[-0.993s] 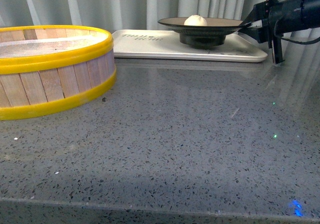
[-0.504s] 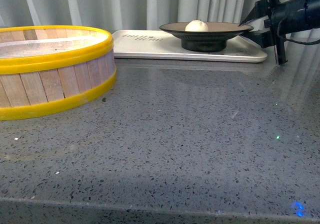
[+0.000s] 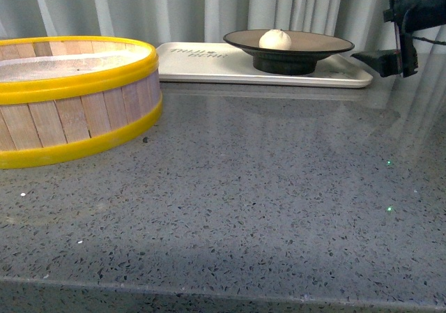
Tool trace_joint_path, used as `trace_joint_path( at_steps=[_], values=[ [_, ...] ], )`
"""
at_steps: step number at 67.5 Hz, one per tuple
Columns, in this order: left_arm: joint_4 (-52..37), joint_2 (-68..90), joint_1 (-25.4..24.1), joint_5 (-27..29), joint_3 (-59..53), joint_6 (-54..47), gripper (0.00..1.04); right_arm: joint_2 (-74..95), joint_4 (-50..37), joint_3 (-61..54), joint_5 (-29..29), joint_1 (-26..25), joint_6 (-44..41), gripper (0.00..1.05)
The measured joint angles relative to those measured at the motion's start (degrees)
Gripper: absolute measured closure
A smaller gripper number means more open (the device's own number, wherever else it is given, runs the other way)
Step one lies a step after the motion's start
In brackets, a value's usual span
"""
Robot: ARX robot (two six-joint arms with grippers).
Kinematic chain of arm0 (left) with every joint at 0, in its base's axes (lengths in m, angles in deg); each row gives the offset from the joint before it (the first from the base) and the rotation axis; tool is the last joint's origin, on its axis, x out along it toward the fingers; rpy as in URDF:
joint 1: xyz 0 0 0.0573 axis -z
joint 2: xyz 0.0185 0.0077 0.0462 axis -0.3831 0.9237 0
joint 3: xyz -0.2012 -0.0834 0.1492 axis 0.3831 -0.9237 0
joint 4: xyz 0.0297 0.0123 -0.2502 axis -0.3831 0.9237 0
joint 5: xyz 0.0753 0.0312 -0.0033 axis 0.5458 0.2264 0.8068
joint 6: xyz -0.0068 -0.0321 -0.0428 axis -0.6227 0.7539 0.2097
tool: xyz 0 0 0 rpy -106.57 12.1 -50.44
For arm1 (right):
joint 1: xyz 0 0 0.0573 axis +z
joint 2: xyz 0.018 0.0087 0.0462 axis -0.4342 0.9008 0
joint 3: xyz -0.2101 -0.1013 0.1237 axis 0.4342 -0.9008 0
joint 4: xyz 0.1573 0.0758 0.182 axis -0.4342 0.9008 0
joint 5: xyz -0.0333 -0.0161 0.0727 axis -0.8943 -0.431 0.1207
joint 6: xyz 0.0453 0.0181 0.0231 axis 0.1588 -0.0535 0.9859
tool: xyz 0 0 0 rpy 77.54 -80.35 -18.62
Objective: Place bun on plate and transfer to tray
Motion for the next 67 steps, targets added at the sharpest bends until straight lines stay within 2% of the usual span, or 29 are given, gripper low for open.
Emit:
trace_joint_path(
  at_steps=[6,14,21,25,29,34,38,39,41,45,49,56,67],
  values=[
    [0.00,0.00,0.00,0.00,0.00,0.00,0.07,-4.61,-3.52,-5.01,-0.57,-0.24,0.00,0.08],
    [0.00,0.00,0.00,0.00,0.00,0.00,0.07,-9.64,-3.89,-9.42,-3.48,-0.24,-1.73,0.08],
    [0.00,0.00,0.00,0.00,0.00,0.00,0.07,-15.80,-3.74,-15.56,-11.72,-0.24,-8.83,0.08],
    [0.00,0.00,0.00,0.00,0.00,0.00,0.07,-22.01,-5.81,-23.17,-19.74,-0.44,-15.56,0.08],
    [0.00,0.02,0.00,0.00,0.00,0.00,0.07,-29.42,-10.34,-32.13,-29.11,-0.72,-26.21,0.08],
    [0.00,0.00,0.00,0.00,0.00,0.00,0.07,-41.35,-20.13,-45.51,-43.08,-0.33,-41.27,0.08],
    [0.00,0.02,0.00,0.00,0.00,0.00,0.07,-51.08,-27.10,-55.63,-50.31,0.42,-54.27,0.09],
    [0.00,0.02,0.00,0.00,0.00,0.00,0.07,-52.74,-27.39,-57.18,-49.99,0.39,-55.78,0.09],
    [0.00,0.02,0.00,0.00,0.00,0.00,0.07,-57.68,-25.62,-61.31,-45.00,0.31,-59.39,0.14],
    [0.00,0.00,0.00,0.02,0.00,0.00,0.07,-69.46,-20.48,-72.06,-29.70,0.42,-66.71,0.28],
    [0.00,0.02,0.00,-0.04,0.00,0.00,0.07,-76.35,-18.53,-79.36,-23.98,0.74,-69.20,0.39],
    [0.00,0.00,0.00,0.07,0.00,0.00,0.07,-83.76,-17.22,-87.82,-23.17,0.94,-71.32,0.56],
    [0.00,0.00,0.00,0.00,0.00,0.00,0.07,-89.15,-17.35,-91.27,-23.34,0.79,-72.04,0.83]
  ],
)
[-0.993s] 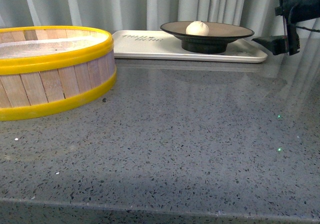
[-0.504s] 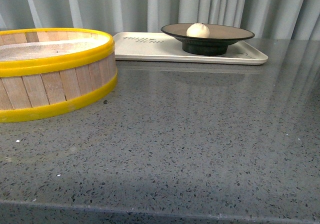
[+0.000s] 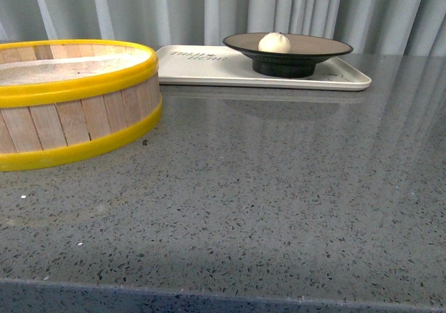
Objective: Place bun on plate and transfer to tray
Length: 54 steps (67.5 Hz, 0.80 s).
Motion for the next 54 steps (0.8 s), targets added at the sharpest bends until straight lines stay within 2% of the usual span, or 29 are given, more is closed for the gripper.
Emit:
trace_joint_path(
  at_steps=[8,54],
  values=[
    [0.00,0.00,0.00,0.02,0.00,0.00,0.07,-2.78,0.26,-2.60,0.11,0.00,-0.50,1.03],
    [0.00,0.00,0.00,0.00,0.00,0.00,0.07,-15.82,7.26,-8.55,0.09,0.00,-0.48,1.03]
  ],
)
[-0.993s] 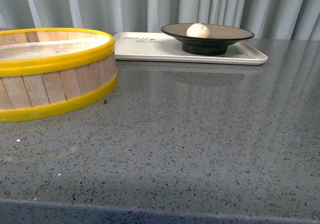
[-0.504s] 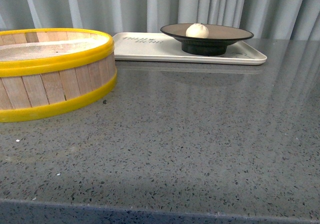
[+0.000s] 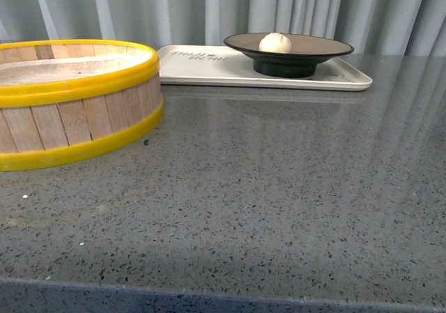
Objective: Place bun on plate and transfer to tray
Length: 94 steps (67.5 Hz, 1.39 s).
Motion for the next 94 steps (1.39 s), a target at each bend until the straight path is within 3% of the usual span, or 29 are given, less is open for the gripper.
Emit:
trace_joint_path(
  at_steps=[33,40,59,94],
  values=[
    [0.00,0.00,0.00,0.00,0.00,0.00,0.07,-7.58,5.09,-1.88,0.00,0.00,-0.02,1.03],
    [0.00,0.00,0.00,0.02,0.00,0.00,0.07,-15.63,14.69,-1.84,0.04,0.00,-0.04,1.03],
    [0.00,0.00,0.00,0.00,0.00,0.00,0.07,-17.22,15.06,-1.84,0.07,0.00,-0.09,1.03],
    [0.00,0.00,0.00,0.00,0.00,0.00,0.07,-17.22,15.06,-1.84,0.04,0.00,-0.09,0.13]
  ],
)
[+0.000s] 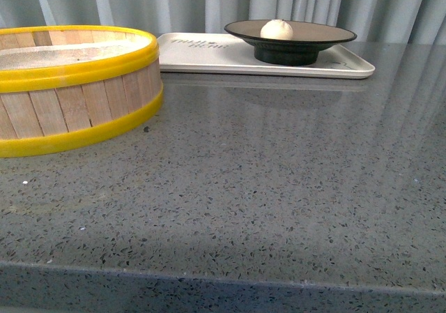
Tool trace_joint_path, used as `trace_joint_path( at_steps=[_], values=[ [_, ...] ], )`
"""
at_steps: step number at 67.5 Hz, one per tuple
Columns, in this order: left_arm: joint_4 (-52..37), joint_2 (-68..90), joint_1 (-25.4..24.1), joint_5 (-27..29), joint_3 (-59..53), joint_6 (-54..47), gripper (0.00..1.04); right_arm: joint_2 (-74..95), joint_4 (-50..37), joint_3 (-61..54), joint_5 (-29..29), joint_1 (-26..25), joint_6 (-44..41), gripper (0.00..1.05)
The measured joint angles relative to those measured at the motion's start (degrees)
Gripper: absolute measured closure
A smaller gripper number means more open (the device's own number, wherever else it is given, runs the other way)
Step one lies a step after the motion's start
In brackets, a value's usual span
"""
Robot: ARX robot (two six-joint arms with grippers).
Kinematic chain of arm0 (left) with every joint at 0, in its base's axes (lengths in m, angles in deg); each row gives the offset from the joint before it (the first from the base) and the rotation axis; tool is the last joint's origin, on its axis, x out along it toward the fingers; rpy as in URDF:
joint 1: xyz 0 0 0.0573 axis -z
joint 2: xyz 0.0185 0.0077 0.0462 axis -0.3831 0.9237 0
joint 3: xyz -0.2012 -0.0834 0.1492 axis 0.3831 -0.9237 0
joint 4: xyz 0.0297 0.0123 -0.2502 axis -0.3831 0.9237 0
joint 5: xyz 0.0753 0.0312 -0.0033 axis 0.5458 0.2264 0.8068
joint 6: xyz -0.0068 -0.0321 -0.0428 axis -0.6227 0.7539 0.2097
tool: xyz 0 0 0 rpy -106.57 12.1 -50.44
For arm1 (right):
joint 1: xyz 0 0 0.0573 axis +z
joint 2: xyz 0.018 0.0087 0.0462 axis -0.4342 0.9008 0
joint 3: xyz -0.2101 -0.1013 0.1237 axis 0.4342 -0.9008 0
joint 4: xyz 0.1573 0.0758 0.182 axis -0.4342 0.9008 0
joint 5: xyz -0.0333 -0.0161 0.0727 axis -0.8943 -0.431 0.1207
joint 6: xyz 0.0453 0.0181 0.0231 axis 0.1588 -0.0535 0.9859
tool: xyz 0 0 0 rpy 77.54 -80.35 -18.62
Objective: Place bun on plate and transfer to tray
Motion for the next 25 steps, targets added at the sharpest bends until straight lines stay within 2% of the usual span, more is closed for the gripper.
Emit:
trace_joint_path(
  at_steps=[4,9,25],
  values=[
    [0.00,0.00,0.00,0.00,0.00,0.00,0.07,0.00,0.00,0.00,0.00,0.00,0.07,0.07],
    [0.00,0.00,0.00,0.00,0.00,0.00,0.07,0.00,0.00,0.00,0.00,0.00,0.02,0.09],
    [0.00,0.00,0.00,0.00,0.00,0.00,0.07,0.00,0.00,0.00,0.00,0.00,0.02,0.08]
  ],
)
